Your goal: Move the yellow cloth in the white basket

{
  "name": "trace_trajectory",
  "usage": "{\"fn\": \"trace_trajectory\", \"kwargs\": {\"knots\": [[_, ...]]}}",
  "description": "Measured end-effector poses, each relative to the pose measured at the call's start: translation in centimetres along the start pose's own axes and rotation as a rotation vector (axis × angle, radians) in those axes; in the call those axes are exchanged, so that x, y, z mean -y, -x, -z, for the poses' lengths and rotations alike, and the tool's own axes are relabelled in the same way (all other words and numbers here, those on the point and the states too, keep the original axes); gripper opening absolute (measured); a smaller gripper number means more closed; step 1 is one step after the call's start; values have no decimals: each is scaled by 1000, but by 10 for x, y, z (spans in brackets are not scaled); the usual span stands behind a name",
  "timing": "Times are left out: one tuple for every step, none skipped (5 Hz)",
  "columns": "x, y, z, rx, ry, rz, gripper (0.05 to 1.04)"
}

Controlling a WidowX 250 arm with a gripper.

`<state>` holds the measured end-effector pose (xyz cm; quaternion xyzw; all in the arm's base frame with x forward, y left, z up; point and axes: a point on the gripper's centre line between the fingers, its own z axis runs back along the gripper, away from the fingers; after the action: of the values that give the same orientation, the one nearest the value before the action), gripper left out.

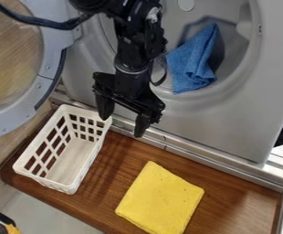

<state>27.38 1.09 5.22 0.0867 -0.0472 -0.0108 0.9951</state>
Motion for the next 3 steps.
{"fn": "trace_trajectory", "kwargs": {"knots": [[2,3,7,-24,2,4,1001],[19,11,18,-34,21,49,1001],[41,17,43,-53,9,89,1001]]}}
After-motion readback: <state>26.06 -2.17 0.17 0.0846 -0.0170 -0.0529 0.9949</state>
